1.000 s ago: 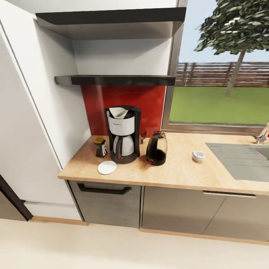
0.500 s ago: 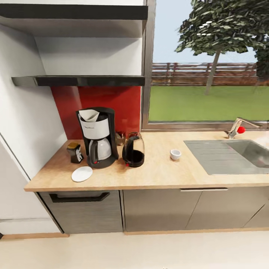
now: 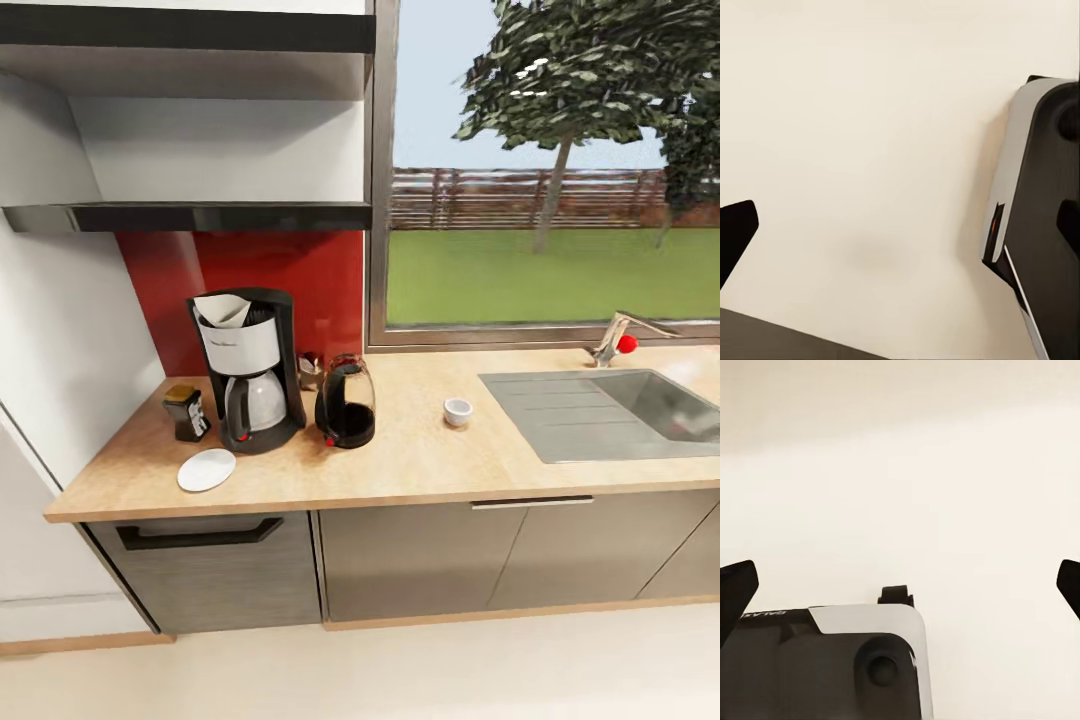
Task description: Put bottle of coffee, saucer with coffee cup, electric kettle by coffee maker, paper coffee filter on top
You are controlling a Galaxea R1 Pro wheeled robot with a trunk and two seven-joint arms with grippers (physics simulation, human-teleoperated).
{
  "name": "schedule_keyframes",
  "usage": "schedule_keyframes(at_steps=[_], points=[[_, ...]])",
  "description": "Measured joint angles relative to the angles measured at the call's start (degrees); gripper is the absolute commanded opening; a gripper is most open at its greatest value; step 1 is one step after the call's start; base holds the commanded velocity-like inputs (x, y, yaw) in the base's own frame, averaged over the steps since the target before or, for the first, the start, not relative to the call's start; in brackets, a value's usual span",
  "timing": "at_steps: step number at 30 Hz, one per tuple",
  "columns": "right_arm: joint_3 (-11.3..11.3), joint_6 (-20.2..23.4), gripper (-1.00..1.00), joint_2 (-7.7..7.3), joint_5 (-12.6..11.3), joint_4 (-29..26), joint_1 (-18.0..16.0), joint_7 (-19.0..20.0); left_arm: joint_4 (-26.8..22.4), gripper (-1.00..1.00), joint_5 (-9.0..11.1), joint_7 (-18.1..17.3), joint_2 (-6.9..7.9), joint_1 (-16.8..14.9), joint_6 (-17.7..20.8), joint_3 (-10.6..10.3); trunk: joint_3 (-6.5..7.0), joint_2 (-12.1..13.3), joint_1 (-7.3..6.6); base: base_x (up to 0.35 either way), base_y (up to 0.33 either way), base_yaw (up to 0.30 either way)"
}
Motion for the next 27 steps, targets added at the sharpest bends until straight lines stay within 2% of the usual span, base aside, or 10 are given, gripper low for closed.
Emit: schedule_keyframes(at_steps=[3,11,18,27], points=[[0.04,0.0,1.0,0.05,0.03,0.04,0.0,-0.02,-0.04,1.0,-0.03,-0.09,0.01,-0.12,-1.63,-0.03,0.0,0.0,0.0,0.0,0.0,-0.001],[-0.11,0.0,1.0,0.04,-0.1,-0.79,0.0,0.05,-0.09,1.0,0.11,-0.27,0.26,-0.29,-2.17,0.05,0.0,0.0,0.0,0.0,0.0,0.0],[-0.17,0.01,1.0,0.16,-0.17,-11.23,-0.01,0.19,0.72,1.0,0.05,-0.21,0.49,-2.0,-1.41,0.05,0.0,0.0,0.0,0.0,0.0,0.0],[0.01,-0.36,1.0,0.92,-0.37,-25.04,-0.01,0.0,0.88,1.0,-0.1,-0.17,0.74,-2.28,-1.21,-0.07,0.0,0.0,0.0,0.0,0.0,0.0]])
